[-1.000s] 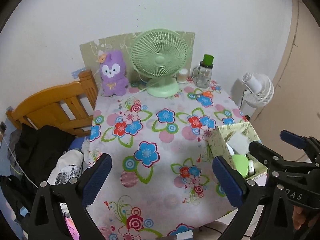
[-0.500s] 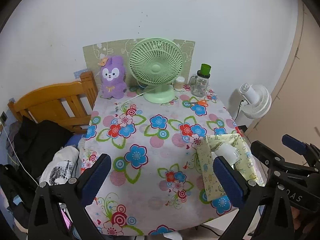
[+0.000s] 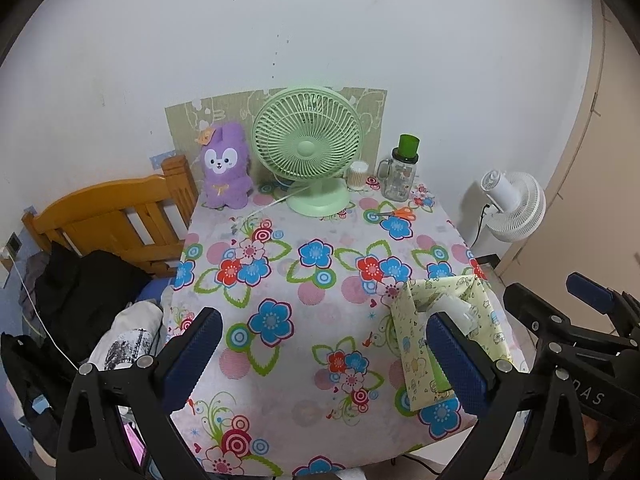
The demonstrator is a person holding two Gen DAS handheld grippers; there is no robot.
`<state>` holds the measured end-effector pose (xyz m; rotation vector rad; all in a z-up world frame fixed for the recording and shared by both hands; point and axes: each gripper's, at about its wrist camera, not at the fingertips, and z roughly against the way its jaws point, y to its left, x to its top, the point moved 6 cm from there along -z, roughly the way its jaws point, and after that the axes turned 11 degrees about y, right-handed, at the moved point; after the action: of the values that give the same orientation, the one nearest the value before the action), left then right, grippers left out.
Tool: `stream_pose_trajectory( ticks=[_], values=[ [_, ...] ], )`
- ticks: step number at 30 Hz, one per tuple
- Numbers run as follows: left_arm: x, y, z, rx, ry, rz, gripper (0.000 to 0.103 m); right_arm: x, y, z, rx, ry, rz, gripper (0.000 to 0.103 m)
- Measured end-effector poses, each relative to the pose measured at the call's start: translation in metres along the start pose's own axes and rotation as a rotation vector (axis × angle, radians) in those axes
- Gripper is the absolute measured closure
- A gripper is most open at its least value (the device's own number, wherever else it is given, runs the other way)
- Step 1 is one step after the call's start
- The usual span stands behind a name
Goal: Organize rigid objects
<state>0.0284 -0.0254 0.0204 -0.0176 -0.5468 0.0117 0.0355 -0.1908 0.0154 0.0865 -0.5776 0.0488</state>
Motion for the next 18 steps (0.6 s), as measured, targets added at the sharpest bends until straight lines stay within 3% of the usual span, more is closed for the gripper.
stream_pose_trajectory(
  ticks=[18],
  values=[
    [0.004, -0.006, 0.007, 0.011, -0.023, 0.0, 0.0, 0.0024, -0.0065, 0.0083, 0.0, -0.021, -0.007, 0.008]
  ],
)
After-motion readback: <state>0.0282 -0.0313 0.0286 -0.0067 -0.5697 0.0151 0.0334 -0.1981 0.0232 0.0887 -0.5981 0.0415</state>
